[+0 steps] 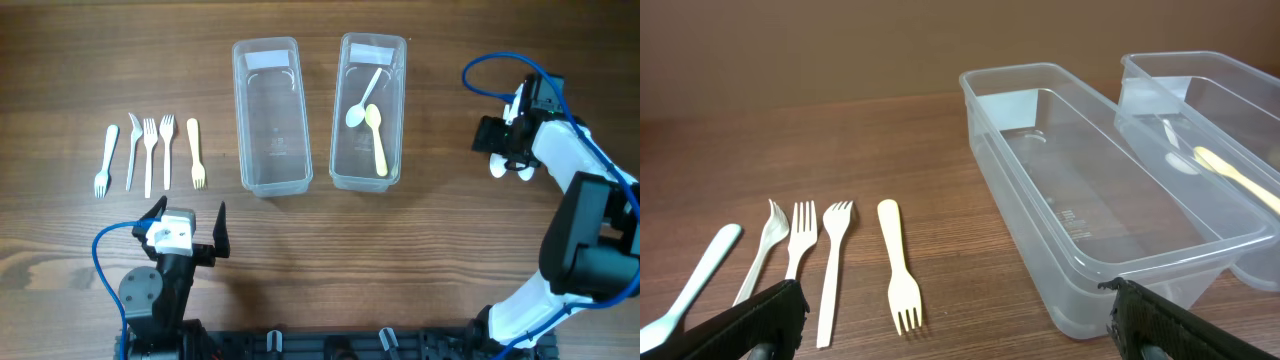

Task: Pack container
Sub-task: 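Grasp the next white spoon with the right gripper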

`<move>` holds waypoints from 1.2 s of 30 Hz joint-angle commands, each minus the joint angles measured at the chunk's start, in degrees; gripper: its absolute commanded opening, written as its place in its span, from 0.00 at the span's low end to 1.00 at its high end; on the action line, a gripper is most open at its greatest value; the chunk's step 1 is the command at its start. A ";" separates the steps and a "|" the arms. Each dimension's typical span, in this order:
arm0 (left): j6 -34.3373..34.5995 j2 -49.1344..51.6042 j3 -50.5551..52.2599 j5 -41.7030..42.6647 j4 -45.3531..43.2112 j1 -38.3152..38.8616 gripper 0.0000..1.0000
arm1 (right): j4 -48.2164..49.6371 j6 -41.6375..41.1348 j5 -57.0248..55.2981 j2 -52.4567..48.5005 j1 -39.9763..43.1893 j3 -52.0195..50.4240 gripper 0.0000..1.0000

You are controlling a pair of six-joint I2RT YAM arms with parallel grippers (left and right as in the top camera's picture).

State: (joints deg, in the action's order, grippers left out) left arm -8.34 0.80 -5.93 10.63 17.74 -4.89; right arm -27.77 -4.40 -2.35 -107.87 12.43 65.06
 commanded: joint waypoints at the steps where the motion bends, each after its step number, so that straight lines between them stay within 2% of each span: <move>1: -0.92 -0.42 0.44 1.11 -0.20 0.26 1.00 | 1.99 1.42 2.75 -4.26 -0.13 0.07 0.86; 6: -0.92 -0.42 0.44 1.09 -0.20 0.26 1.00 | 3.15 1.25 3.76 -8.00 -0.13 0.07 0.86; 7: -0.92 -0.42 0.44 1.11 -0.20 0.26 1.00 | 3.15 1.16 4.15 -8.41 -0.13 0.07 0.83; 8: -0.92 -0.42 0.44 1.09 -0.20 0.26 1.00 | 3.15 1.09 4.26 -8.61 -0.13 0.07 0.76; 11: -0.92 -0.42 0.44 1.09 -0.20 0.26 1.00 | 3.10 0.79 5.49 -8.59 -0.13 0.09 0.47; 12: -0.92 -0.42 0.44 1.09 -0.20 0.26 1.00 | 2.91 0.74 5.92 -8.59 -0.13 0.09 0.32; 13: -0.92 -0.42 0.44 1.11 -0.20 0.26 1.00 | 2.73 0.79 6.08 -8.59 -0.13 0.09 0.11; 14: -0.92 -0.42 0.44 1.09 -0.20 0.26 1.00 | 2.62 0.79 6.36 -8.59 -0.13 0.09 0.04; 19: -0.92 -0.42 0.44 1.09 -0.20 0.26 1.00 | 1.09 -0.26 7.80 -8.17 -0.13 0.22 0.04; 22: -0.92 -0.42 0.44 1.09 -0.20 0.26 1.00 | 0.07 -0.26 9.75 -4.59 -0.13 0.52 0.04; 30: -0.92 -0.42 0.44 1.09 -0.20 0.26 1.00 | -1.29 -0.98 21.38 19.89 -0.26 0.57 0.04; 36: -0.90 -0.42 0.44 1.11 -0.20 0.26 1.00 | -2.73 -4.79 28.13 33.55 -5.11 0.55 0.04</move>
State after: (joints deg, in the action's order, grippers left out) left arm -8.34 0.80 -5.93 10.63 17.74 -4.89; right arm -29.82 -6.02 20.25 -77.78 10.57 65.39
